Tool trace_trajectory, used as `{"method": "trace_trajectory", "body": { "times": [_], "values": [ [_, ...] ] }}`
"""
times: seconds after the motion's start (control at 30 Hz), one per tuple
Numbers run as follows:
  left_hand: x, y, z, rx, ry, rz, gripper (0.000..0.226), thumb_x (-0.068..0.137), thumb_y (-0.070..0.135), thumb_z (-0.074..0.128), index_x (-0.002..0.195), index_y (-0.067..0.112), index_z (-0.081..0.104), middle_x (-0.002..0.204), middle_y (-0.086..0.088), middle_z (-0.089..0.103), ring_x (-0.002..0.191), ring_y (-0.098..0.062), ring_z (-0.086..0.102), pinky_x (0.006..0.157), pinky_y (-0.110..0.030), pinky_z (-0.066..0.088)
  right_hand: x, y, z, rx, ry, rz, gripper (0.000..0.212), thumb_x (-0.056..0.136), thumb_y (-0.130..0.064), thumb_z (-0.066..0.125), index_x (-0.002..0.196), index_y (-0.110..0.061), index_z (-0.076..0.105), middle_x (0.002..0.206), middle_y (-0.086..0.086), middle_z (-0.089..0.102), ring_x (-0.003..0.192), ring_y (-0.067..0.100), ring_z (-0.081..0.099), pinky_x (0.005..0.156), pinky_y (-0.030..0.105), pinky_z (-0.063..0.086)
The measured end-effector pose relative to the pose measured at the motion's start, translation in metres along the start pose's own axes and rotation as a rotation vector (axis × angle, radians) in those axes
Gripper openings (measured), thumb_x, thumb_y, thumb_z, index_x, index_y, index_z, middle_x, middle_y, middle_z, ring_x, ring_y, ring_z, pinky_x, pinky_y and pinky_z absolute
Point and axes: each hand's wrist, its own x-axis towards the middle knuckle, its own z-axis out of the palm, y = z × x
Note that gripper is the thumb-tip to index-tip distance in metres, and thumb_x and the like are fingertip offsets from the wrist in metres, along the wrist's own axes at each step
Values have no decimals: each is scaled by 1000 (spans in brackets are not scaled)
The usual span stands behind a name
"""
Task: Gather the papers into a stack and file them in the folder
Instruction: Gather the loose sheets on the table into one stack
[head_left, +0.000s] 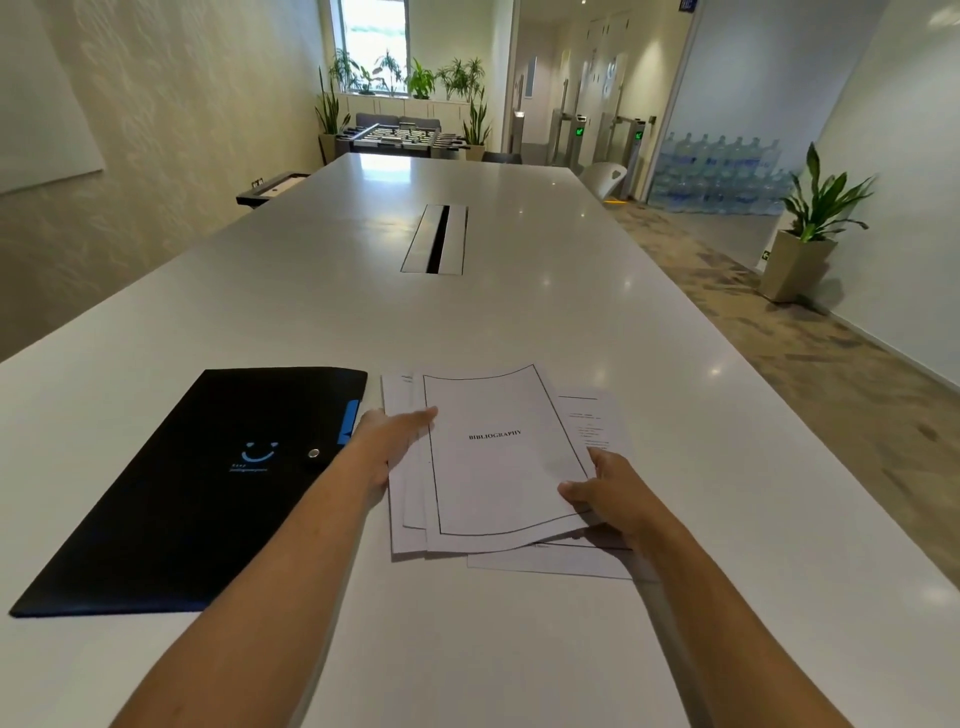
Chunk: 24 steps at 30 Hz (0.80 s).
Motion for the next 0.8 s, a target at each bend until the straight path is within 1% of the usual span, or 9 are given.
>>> {"method": "trace_trajectory", "body": {
  "times": [0.07,0.17,0.23,0.33,0.4,0.5,0.6,0.7,0.8],
  "values": [
    [1,-4,1,45,-11,3,110,71,36,83,149,4,13,141,-14,47,136,-33,36,109,-48,28,1,-1,3,-101,-27,-32,15,83,-9,65,94,-20,65,58,-8,62,51,14,55,49,27,47],
    [1,-6,4,139,42,35,103,74,23,83,149,5,16,147,-19,37,136,-36,35,107,-45,32,3,-3,9,-297,-41,-105,7,79,-26,67,79,-29,61,59,-21,63,56,1,58,55,23,45],
    [1,-5,4,150,41,57,100,76,18,81,150,6,15,151,-19,32,137,-36,32,108,-44,30,6,-4,10,-434,75,-148,16,79,-40,65,70,-29,57,61,-19,60,60,1,56,57,23,40],
    [1,-6,3,133,31,84,97,78,13,79,151,7,15,153,-18,29,139,-35,29,110,-44,28,11,-1,-4,-764,450,-93,40,83,-52,59,99,-16,63,96,5,62,94,26,56,75,35,45],
    [0,-7,3,148,37,110,94,79,12,78,150,9,17,153,-16,31,139,-35,29,110,-45,29,11,4,-16,-892,526,31,57,81,-57,58,112,-9,56,113,16,58,108,35,50,82,40,44],
    [-1,-8,4,176,35,140,89,80,12,77,149,9,20,152,-14,33,138,-33,31,108,-43,30,10,4,-21,-903,494,115,62,78,-57,61,117,-9,52,118,17,56,111,37,49,84,40,44],
    [-3,-8,7,199,28,153,88,81,15,76,149,11,20,152,-13,32,138,-33,31,107,-43,31,14,-2,-16,-863,465,113,52,82,-47,61,116,-8,52,117,18,59,110,38,51,78,37,43],
    [-5,-10,11,223,5,160,93,82,17,75,152,13,14,156,-13,26,141,-34,27,108,-43,30,18,-10,-10,-722,444,87,40,88,-36,57,113,-5,53,116,18,61,106,37,55,74,32,40],
    [-11,-9,13,273,-12,164,94,82,20,76,152,14,13,156,-12,26,140,-32,29,103,-38,33,20,-19,-2,-594,409,72,44,91,-33,56,122,-2,52,122,18,60,111,35,55,76,29,35]
  ]
}}
